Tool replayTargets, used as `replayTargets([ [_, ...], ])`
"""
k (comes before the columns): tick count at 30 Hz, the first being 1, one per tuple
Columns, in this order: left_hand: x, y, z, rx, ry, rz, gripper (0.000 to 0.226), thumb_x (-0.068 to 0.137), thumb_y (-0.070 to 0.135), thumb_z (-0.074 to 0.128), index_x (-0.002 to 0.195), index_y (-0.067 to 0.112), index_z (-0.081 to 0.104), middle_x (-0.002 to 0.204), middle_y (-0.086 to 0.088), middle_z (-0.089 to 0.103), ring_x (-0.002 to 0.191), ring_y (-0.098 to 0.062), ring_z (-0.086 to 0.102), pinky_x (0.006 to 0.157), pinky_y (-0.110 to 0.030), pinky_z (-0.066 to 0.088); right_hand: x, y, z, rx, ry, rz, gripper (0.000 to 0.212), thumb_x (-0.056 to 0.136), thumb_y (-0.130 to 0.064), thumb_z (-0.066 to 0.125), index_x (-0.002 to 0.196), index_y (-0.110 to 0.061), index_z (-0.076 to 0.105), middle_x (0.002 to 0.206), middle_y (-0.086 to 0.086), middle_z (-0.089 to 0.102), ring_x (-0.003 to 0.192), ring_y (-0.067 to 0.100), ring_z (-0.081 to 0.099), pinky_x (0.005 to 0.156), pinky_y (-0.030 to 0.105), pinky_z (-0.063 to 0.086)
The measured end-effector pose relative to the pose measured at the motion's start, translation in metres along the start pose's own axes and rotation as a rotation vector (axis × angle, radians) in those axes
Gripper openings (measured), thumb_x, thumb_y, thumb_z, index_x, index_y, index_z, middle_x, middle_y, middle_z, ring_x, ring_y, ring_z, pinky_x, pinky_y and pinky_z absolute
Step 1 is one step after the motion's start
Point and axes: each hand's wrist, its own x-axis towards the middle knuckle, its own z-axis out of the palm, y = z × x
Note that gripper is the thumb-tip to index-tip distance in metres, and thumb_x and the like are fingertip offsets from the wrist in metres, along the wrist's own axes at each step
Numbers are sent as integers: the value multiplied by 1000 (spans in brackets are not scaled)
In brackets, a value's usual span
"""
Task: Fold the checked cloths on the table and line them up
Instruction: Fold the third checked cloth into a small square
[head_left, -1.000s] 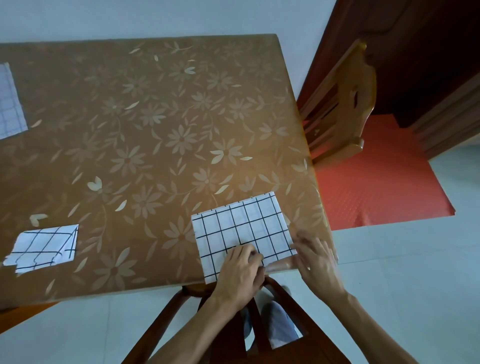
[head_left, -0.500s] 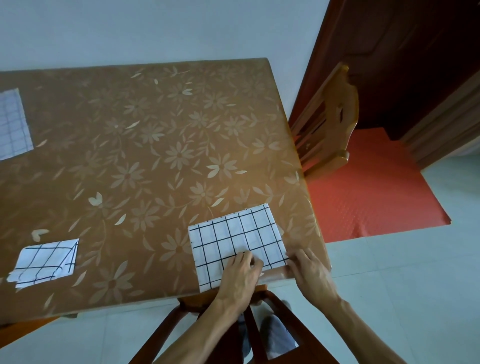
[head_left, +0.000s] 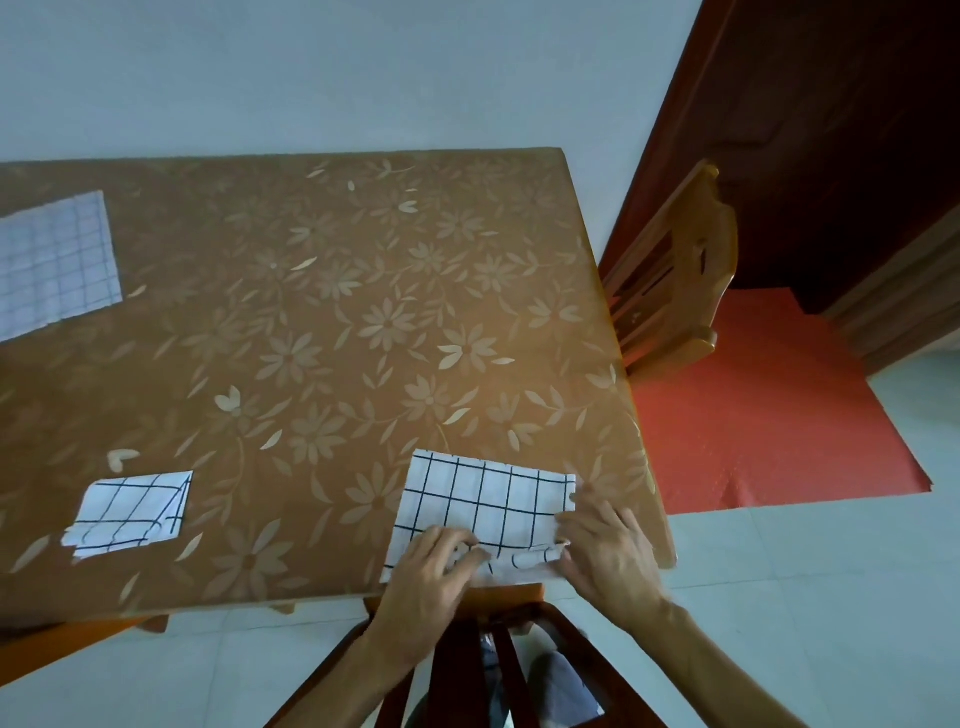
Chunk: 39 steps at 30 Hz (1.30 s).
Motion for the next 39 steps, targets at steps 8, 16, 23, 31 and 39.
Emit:
replayTargets([
  [8, -4, 29, -10, -174, -35, -360, 35, 83, 19, 77, 113, 25, 62, 116, 10, 59, 67, -1, 64, 55, -7, 47, 13, -45, 5, -16, 90, -68, 8, 72, -23, 67, 68, -19, 62, 68, -4, 61, 80, 20, 60, 81, 31, 38],
  [16, 1, 15, -31, -448, 173, -278, 51, 71, -20, 53, 102, 17, 68, 114, 13, 67, 110, -4, 64, 88, -26, 54, 11, -34, -4, 164, -74, -235, 46, 67, -21, 73, 113, -22, 69, 124, -10, 65, 122, 11, 55, 104, 26, 35],
  [23, -24, 0, -34, -518, 208, -257, 53, 76, -28, 57, 106, 14, 72, 130, 11, 64, 123, -11, 61, 94, -26, 53, 5, -1, -11, 174, 0, -194, 22, 69, -11, 81, 86, -22, 72, 93, -12, 70, 103, 11, 63, 90, 26, 41],
  [31, -50, -23, -19, -404, 137, -424, 52, 86, -13, 65, 126, 20, 69, 129, 13, 66, 122, -3, 60, 106, -25, 47, -5, -9, 2, 414, -123, 50, 34, 70, -7, 80, 92, -30, 72, 92, -20, 67, 89, -1, 60, 71, 24, 52],
  [39, -36, -24, -18, -708, 139, -797, 13, 95, 31, 58, 105, 35, 66, 72, 4, 75, 69, -11, 73, 61, -34, 60, 19, -9, 19, 690, -439, 478, 33, 70, -43, 81, 99, -34, 69, 88, -8, 72, 81, 14, 67, 76, 34, 57],
])
